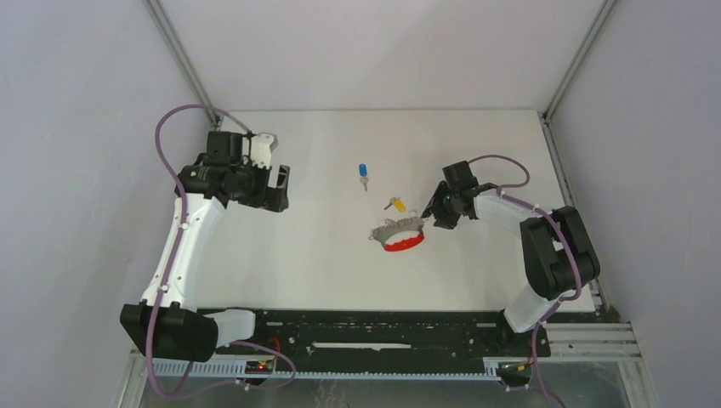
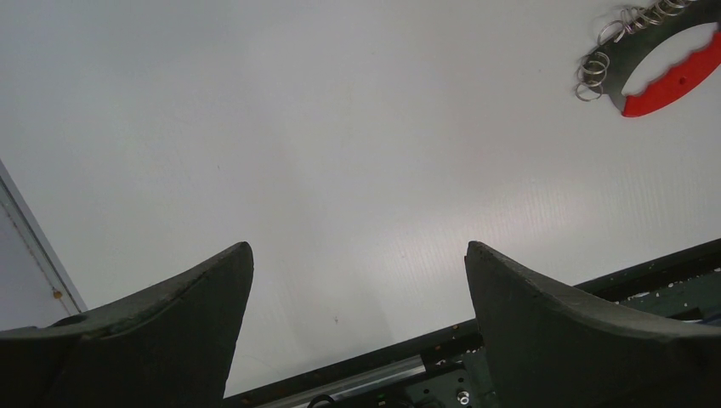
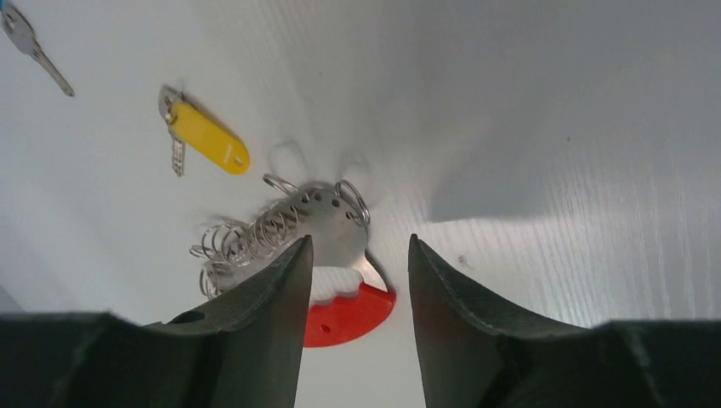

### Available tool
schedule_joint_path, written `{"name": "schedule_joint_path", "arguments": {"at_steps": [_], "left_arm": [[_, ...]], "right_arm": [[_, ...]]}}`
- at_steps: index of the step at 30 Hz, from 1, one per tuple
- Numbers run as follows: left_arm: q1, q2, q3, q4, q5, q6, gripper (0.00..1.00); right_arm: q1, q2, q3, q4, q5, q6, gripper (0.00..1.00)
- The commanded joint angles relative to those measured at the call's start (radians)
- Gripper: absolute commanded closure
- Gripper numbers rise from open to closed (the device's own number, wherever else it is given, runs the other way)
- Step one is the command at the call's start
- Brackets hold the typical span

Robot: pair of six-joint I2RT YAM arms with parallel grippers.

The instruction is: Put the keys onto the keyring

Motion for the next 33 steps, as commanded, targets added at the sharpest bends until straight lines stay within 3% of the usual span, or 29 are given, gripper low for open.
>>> {"name": "schedule_joint_path", "arguments": {"at_steps": [1, 16, 27, 33], "left_arm": [[-0.006, -0.005, 0.036, 0.008, -0.005, 0.015, 0.0], [-0.006, 0.011, 0.075, -0.006, -0.02, 0.016, 0.0], [-0.006, 0.009, 0.075, -0.01, -0.022, 0.026, 0.0], [-0.012, 0.003, 0.068, -0.012, -0.029, 0.029, 0.0]], "right_arm": [[-0.027, 0.032, 0.003, 0.104, -0.054, 0.058, 0.49], [-0.042, 0.114, 0.047, 0.081, -0.04, 0.08, 0.62], [-0.04, 0.108, 0.051, 0.085, -0.009, 0.076, 0.8], [0.016, 0.042, 0.051, 0.158, -0.014, -0.045, 1.0]]}}
